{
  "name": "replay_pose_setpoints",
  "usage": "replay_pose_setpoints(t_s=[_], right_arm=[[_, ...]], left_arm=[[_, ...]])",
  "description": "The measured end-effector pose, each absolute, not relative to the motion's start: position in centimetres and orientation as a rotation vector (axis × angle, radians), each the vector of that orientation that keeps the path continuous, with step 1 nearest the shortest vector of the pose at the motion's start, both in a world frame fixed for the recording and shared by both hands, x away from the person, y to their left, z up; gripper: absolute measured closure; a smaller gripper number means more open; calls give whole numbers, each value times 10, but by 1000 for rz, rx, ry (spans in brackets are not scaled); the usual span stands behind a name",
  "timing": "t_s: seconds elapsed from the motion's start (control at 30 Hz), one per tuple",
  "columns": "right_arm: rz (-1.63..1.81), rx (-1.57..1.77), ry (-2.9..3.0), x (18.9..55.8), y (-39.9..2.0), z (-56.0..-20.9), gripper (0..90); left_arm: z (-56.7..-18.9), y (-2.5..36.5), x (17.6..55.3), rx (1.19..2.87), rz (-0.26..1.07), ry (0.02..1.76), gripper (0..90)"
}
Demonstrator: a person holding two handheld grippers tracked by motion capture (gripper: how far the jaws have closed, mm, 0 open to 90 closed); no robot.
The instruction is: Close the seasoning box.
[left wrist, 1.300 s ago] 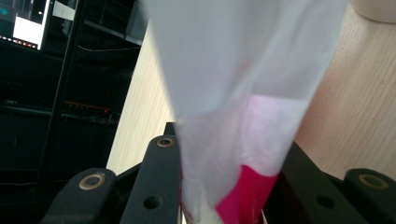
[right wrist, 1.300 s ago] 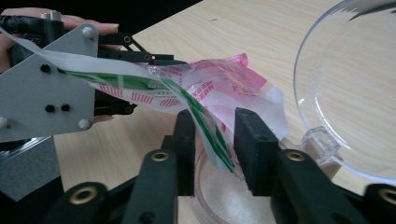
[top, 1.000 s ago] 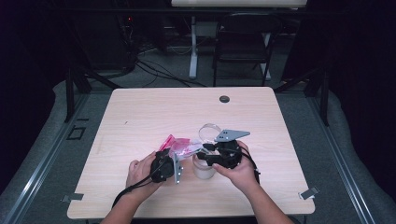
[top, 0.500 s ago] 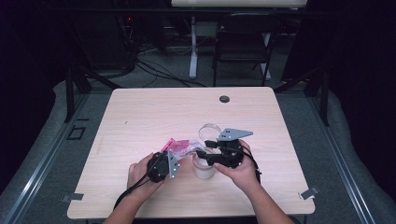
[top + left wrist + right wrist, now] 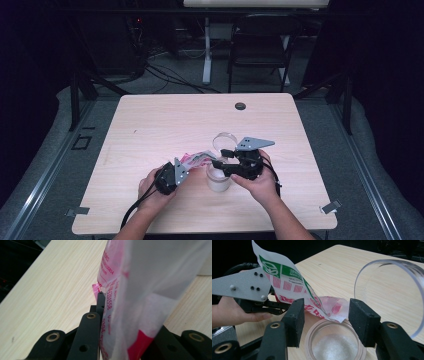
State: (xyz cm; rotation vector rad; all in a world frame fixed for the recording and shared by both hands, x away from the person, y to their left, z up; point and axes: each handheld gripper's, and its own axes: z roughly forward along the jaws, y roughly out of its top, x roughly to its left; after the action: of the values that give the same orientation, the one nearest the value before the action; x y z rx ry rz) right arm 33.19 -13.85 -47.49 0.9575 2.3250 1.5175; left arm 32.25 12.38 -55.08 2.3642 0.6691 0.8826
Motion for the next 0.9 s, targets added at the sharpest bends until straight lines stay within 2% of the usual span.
replay_pose_setpoints(t_s=[0.53, 0.9], right_arm=[[1538, 992, 2274, 331, -147, -475, 468], [1547, 1005, 2259, 331, -150, -475, 468]], left_arm=[[-549, 139, 332, 2266, 737, 777, 802], [-535, 164, 337, 2170, 724, 874, 802]])
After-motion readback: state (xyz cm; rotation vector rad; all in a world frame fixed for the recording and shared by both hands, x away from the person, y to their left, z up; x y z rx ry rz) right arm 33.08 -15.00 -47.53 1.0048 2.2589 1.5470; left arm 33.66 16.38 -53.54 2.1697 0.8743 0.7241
